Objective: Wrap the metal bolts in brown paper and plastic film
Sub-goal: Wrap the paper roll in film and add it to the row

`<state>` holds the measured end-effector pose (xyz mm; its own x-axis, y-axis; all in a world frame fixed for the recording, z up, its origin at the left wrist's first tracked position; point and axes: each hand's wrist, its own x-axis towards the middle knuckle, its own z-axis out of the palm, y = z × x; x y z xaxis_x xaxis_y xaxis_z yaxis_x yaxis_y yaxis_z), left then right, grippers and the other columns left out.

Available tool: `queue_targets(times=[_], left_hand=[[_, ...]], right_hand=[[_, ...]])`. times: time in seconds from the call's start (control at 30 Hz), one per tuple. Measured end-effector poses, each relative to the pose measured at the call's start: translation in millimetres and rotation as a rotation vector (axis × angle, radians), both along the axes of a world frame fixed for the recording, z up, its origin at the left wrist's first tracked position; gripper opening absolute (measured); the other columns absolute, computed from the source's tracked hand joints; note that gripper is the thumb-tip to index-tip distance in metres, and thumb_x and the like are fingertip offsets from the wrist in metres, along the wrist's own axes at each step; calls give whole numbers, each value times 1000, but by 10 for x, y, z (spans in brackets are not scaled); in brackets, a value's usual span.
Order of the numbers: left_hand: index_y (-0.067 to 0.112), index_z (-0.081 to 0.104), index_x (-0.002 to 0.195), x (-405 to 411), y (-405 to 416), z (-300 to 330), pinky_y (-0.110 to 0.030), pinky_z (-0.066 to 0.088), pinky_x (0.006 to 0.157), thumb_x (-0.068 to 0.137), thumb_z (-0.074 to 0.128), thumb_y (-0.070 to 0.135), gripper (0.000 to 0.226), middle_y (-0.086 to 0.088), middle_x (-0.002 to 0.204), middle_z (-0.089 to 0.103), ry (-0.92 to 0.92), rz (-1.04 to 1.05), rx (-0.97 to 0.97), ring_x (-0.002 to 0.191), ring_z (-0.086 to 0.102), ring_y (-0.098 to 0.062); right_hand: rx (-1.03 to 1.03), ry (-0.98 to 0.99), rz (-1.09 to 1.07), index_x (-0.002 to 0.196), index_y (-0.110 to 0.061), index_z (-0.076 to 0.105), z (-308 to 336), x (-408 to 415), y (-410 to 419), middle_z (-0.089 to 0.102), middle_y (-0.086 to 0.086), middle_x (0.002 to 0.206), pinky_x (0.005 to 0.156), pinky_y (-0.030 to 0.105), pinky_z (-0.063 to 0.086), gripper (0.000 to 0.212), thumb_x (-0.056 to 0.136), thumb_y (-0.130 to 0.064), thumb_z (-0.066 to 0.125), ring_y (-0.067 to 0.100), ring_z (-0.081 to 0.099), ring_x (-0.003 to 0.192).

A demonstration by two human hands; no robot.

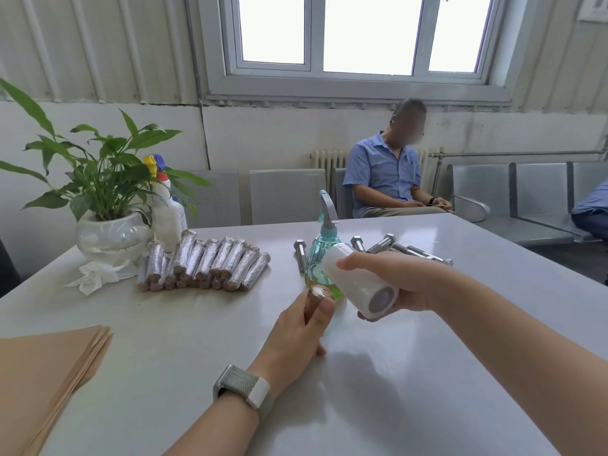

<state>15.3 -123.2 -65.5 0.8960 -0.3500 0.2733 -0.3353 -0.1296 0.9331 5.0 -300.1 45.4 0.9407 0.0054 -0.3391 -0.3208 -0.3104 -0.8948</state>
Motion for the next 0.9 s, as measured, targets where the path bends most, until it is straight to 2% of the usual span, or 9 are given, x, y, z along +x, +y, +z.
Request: queue_targets(times=[0.07, 0.13, 0.27, 0.33, 0.4, 0.5, 0.6, 0.77, 0.9], left_hand=[[17, 53, 102, -28, 21, 40, -36, 48, 49, 76, 39, 86, 75, 12, 59, 44, 19, -10, 4, 43, 40, -10], [11, 46, 98, -53, 59, 83, -24, 30, 42, 85, 39, 69, 60, 4, 67, 37, 49, -51, -43, 48, 30, -11], [34, 47, 109, -139, 316, 149, -15, 27, 42, 101, 39, 41, 14, 0, 70, 36, 20, -165, -41, 50, 26, -9], [44, 42, 124, -187, 470, 141, -15, 30, 42, 102, 40, 34, 24, 3, 70, 42, 21, -191, -22, 51, 31, -8], [31, 44, 131, -220, 588, 118, -21, 32, 42, 97, 45, 38, 35, 5, 68, 47, 82, -222, 1, 51, 36, -11], [2, 51, 117, -266, 707, 102, -27, 34, 44, 90, 51, 42, 48, -1, 68, 54, 144, -270, 41, 48, 44, -19], [8, 46, 112, -288, 771, 128, -27, 36, 45, 93, 52, 36, 35, -3, 63, 56, 155, -320, -21, 44, 49, -19], [31, 56, 97, -256, 788, 159, -19, 22, 42, 88, 54, 51, 22, 1, 58, 40, 214, -257, -81, 42, 29, -15], [30, 53, 93, -205, 796, 119, -16, 20, 42, 87, 53, 56, 27, 6, 58, 34, 248, -191, -66, 44, 23, -14]], right_hand=[[2, -6, 1, 109, -12, 56, 2, -20, 2, 61, 15, 100, 60, 34, 60, 41, 83, -40, 72, 24, 68, 63], [5, -9, 4, 109, -12, 57, -1, -40, -14, 62, 15, 99, 66, 37, 61, 40, 84, -39, 72, 24, 68, 63], [-16, -38, 66, 108, -13, 59, -15, -64, -5, 64, 14, 100, 84, 46, 57, 34, 85, -34, 71, 26, 65, 77], [-57, -74, 123, 112, -12, 58, -24, -58, 54, 65, 16, 106, 81, 43, 58, 38, 84, -33, 73, 25, 66, 82], [-96, -110, 175, 114, -14, 56, -28, -37, 139, 68, 13, 106, 70, 36, 59, 46, 78, -32, 79, 18, 69, 79], [-150, -143, 228, 109, -20, 55, -4, -3, 268, 68, 5, 97, 66, 28, 57, 43, 76, -29, 82, 10, 70, 74], [-193, -168, 245, 112, -23, 54, 57, 24, 359, 66, 7, 106, 74, 30, 57, 54, 70, -35, 86, 16, 67, 87], [-229, -253, 296, 110, -30, 54, 216, -6, 476, 66, 1, 105, 75, 27, 58, 70, 49, -49, 85, 12, 68, 84], [-327, -300, 305, 112, -33, 54, 159, -25, 590, 66, -2, 104, 79, 29, 58, 58, 65, -49, 86, 12, 67, 89]])
